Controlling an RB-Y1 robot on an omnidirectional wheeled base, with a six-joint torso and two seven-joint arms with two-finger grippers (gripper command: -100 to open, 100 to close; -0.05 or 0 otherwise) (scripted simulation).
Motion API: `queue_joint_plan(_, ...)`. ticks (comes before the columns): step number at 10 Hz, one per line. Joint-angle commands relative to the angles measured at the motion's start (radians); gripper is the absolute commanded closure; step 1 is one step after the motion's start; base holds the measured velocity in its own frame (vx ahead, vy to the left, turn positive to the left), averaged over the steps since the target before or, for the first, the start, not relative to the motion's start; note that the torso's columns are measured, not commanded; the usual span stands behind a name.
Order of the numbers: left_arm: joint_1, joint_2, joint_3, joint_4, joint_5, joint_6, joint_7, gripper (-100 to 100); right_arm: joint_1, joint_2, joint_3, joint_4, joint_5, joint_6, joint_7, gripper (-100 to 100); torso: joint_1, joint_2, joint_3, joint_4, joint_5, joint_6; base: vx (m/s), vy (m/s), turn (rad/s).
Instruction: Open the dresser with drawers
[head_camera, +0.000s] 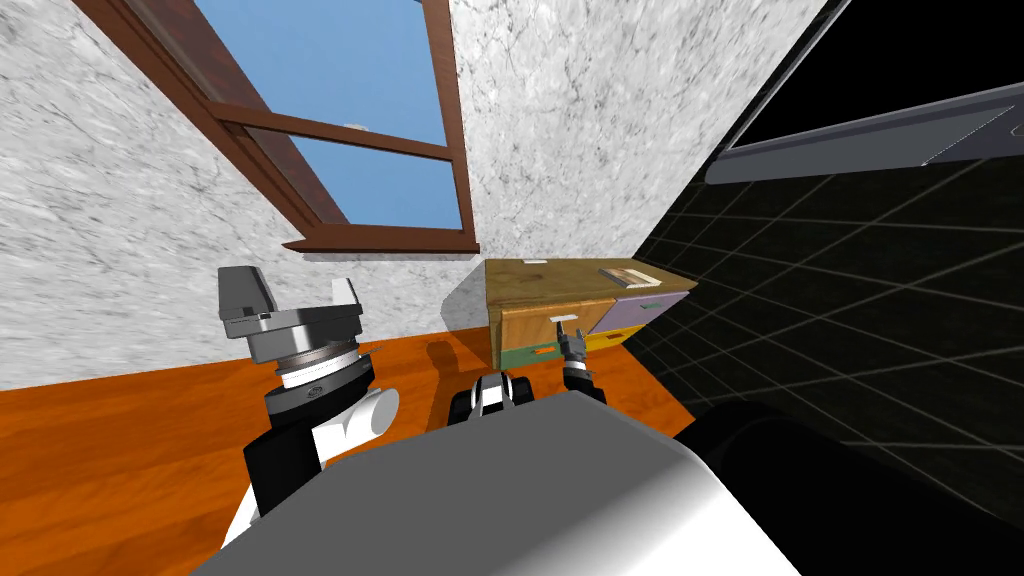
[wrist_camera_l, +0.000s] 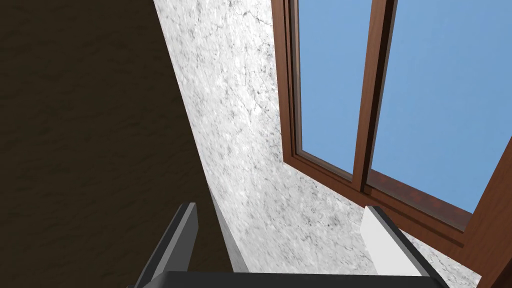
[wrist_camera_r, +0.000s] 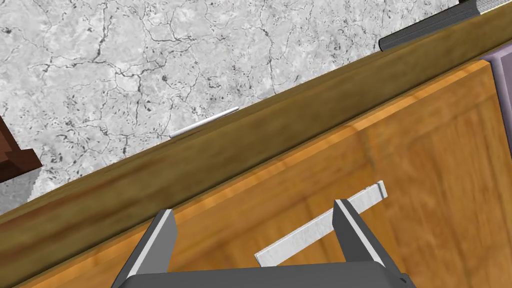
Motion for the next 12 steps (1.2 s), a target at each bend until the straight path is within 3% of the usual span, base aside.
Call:
queue_joint_plan(1, 0.000, 0.000, 0.000, 0.000, 0.000, 0.000, 0.000, 0, -0.004, -0.006, 0.017, 0.019, -0.044, -0.014, -0.078, -100, 0.000, 0.000, 0.000, 0.000, 0.000, -0.001, -0.009, -0.065, 0.162)
queue_joint_plan(2, 0.000, 0.000, 0.000, 0.000, 0.000, 0.000, 0.000, 0, -0.009, -0.013, 0.030, 0.036, -0.081, -0.024, -0.107, -100, 0.001, 0.001, 0.000, 0.000, 0.000, 0.000, -0.025, -0.071, 0.269)
queue_joint_plan(12, 0.000, 0.000, 0.000, 0.000, 0.000, 0.000, 0.000, 0, -0.041, -0.059, 0.094, 0.113, -0.244, -0.071, -0.369, -100, 0.001, 0.001, 0.001, 0.000, 0.000, 0.000, -0.017, -0.059, 0.177)
